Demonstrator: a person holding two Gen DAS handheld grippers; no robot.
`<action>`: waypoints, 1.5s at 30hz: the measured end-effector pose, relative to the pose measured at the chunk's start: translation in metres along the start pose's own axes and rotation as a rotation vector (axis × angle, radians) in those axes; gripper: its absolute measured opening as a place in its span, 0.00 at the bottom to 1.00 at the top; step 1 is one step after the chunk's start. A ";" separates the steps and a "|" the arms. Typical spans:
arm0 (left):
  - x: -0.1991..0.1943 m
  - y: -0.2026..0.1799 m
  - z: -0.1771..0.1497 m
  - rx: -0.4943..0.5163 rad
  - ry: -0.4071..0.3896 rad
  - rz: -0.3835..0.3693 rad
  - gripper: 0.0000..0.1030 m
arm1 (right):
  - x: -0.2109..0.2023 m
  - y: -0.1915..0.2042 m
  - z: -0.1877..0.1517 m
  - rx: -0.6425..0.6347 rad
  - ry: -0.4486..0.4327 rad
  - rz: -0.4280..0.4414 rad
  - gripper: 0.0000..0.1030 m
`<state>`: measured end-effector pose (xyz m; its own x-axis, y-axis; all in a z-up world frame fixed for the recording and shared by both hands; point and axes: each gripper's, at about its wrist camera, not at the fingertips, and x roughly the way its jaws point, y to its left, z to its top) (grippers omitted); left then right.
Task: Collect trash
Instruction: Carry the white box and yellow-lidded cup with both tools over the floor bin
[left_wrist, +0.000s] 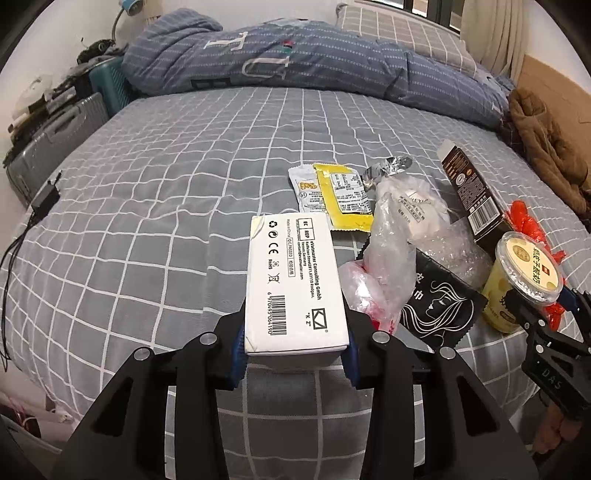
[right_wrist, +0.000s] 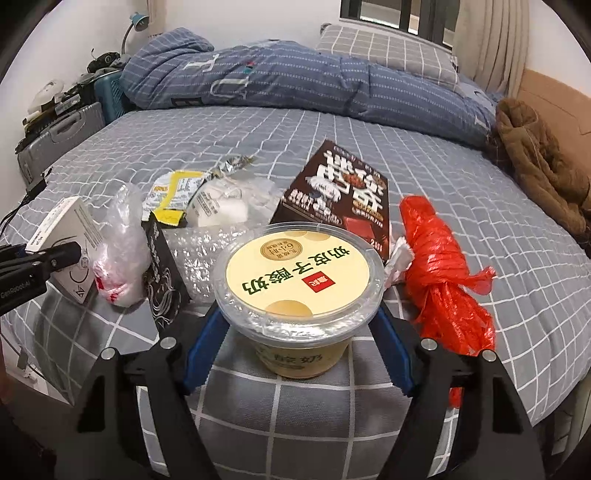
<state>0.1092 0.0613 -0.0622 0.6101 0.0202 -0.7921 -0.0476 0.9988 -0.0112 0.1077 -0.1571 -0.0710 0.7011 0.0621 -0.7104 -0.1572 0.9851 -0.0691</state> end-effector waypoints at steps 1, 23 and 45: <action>-0.002 0.000 0.000 -0.002 -0.002 -0.002 0.38 | -0.002 0.000 0.001 -0.003 -0.007 -0.004 0.69; -0.049 -0.011 -0.018 -0.014 -0.037 -0.006 0.38 | -0.062 -0.014 0.004 0.023 -0.096 0.006 0.70; -0.093 -0.030 -0.062 0.004 -0.048 -0.043 0.38 | -0.124 -0.025 -0.029 0.065 -0.122 0.016 0.70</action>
<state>0.0049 0.0271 -0.0261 0.6485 -0.0206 -0.7610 -0.0178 0.9990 -0.0422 0.0044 -0.1945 -0.0019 0.7787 0.0925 -0.6206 -0.1260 0.9920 -0.0102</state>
